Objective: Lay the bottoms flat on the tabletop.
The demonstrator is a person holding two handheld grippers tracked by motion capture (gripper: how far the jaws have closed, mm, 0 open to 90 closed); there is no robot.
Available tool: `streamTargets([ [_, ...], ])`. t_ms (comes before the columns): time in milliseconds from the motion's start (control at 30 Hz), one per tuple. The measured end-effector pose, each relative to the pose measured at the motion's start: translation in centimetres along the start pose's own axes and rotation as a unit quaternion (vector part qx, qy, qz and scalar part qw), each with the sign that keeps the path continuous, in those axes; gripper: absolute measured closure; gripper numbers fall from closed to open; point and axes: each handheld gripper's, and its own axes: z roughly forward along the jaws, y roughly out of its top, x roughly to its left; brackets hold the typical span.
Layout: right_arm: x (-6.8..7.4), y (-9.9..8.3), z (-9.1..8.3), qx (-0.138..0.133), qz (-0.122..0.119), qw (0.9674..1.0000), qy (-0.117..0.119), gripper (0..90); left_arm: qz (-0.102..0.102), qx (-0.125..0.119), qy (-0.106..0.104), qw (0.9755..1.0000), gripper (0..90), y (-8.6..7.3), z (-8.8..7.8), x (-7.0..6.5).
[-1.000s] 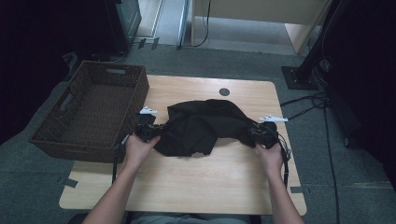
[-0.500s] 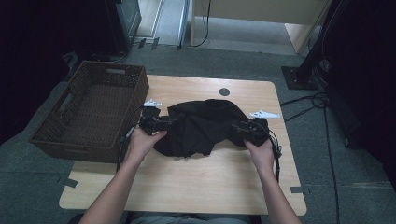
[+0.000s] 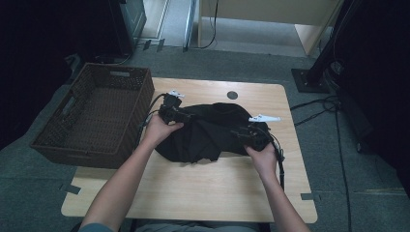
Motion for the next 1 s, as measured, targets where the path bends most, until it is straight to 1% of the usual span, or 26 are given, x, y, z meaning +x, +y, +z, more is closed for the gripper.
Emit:
streamTargets([
  [33, 0.1, -0.2, 0.3, 0.007, -0.003, 1.0000, 0.002, 51.1, -0.005, -0.004, -0.002, 1.0000, 37.6, 0.0, 0.2, 0.2],
  [100, 0.2, -0.5, 0.7, 0.009, -0.005, 0.9999, 0.005, 49.0, -0.020, -0.009, -0.008, 0.9997, 35.1, -0.1, 1.0, 0.5],
  [133, 0.3, -0.6, 0.9, 0.011, -0.006, 0.9999, 0.007, 48.0, -0.021, -0.008, -0.006, 0.9997, 34.3, -0.2, 1.4, 0.6],
  [167, 0.4, -0.7, 1.1, 0.013, -0.006, 0.9999, 0.009, 46.1, -0.017, -0.006, -0.004, 0.9998, 34.2, -0.2, 1.7, 0.6],
  [233, 0.6, -0.8, 1.5, 0.016, -0.009, 0.9998, 0.011, 45.4, -0.006, 0.015, 0.006, 0.9999, 33.6, 0.1, 2.5, 0.5],
  [267, 0.7, -0.9, 1.7, 0.017, -0.010, 0.9997, 0.012, 45.0, 0.000, 0.023, 0.013, 0.9997, 34.0, 0.2, 2.9, 0.4],
  [300, 0.8, -1.0, 2.0, 0.019, -0.007, 0.9997, 0.014, 44.7, 0.006, 0.030, 0.014, 0.9994, 35.7, 0.4, 3.2, 0.3],
  [367, 0.8, -1.2, 2.4, 0.023, -0.008, 0.9996, 0.015, 44.7, 0.009, 0.038, 0.021, 0.9990, 41.6, 0.6, 3.8, 0.2],
  [400, 0.8, -1.3, 2.6, 0.027, -0.010, 0.9995, 0.015, 44.6, 0.011, 0.040, 0.016, 0.9990, 45.3, 0.7, 4.1, 0.2],
  [433, 0.8, -1.5, 2.8, 0.032, -0.010, 0.9993, 0.016, 44.6, 0.013, 0.043, 0.017, 0.9988, 55.2, 0.8, 4.3, 0.2],
  [467, 0.9, -1.6, 2.9, 0.033, -0.011, 0.9993, 0.013, 44.6, 0.012, 0.050, 0.020, 0.9985, 60.5, 0.9, 4.5, 0.2],
  [500, 0.9, -1.7, 3.0, 0.035, -0.010, 0.9992, 0.014, 44.6, 0.013, 0.051, 0.019, 0.9984, 68.0, 0.9, 4.6, 0.2],
  [533, 0.8, -1.8, 3.1, 0.039, -0.009, 0.9991, 0.015, 44.6, 0.008, 0.049, 0.017, 0.9986, 75.4, 1.0, 4.6, 0.2],
  [567, 0.8, -2.0, 3.2, 0.041, -0.010, 0.9990, 0.015, 44.7, -0.001, 0.049, 0.014, 0.9987, 80.4, 1.2, 4.5, 0.3],
  [600, 0.7, -2.1, 3.3, 0.045, -0.011, 0.9988, 0.013, 45.1, -0.008, 0.046, 0.009, 0.9989, 84.3, 1.3, 4.4, 0.5],
  [633, 0.6, -2.3, 3.3, 0.048, -0.011, 0.9987, 0.010, 46.6, -0.015, 0.044, 0.010, 0.9989, 86.7, 1.4, 4.2, 0.6],
  [667, 0.4, -2.4, 3.4, 0.052, -0.012, 0.9986, 0.005, 49.9, -0.021, 0.041, 0.012, 0.9989, 87.7, 1.5, 4.0, 0.8],
  [733, 0.1, -2.8, 3.6, 0.063, -0.022, 0.9977, -0.014, 58.8, -0.036, 0.032, 0.011, 0.9988, 88.5, 1.7, 3.3, 1.4],
  [800, -0.2, -3.0, 3.5, 0.056, -0.032, 0.9978, -0.017, 64.3, -0.048, 0.032, 0.008, 0.9983, 88.7, 1.9, 2.6, 2.1],
  [833, -0.3, -3.0, 3.4, 0.057, -0.030, 0.9977, -0.018, 67.5, -0.051, 0.030, 0.010, 0.9982, 88.8, 2.0, 2.3, 2.4],
  [867, -0.5, -3.0, 3.3, 0.058, -0.035, 0.9975, -0.022, 70.6, -0.052, 0.030, 0.013, 0.9981, 88.8, 2.1, 1.9, 2.7],
  [900, -0.5, -3.1, 3.2, 0.057, -0.046, 0.9969, -0.029, 73.5, -0.059, 0.028, 0.014, 0.9978, 88.8, 2.1, 1.6, 3.0],
  [933, -0.6, -3.2, 3.1, 0.056, -0.056, 0.9961, -0.038, 76.8, -0.067, 0.026, 0.020, 0.9972, 88.8, 2.2, 1.1, 3.4],
  [967, -0.9, -3.1, 2.9, 0.060, -0.062, 0.9953, -0.045, 79.3, -0.076, 0.025, 0.022, 0.9965, 88.8, 2.2, 0.7, 3.8],
  [1000, -1.1, -3.1, 2.7, 0.063, -0.061, 0.9948, -0.051, 80.2, -0.085, 0.023, 0.023, 0.9958, 88.8, 2.2, 0.4, 4.1],
])
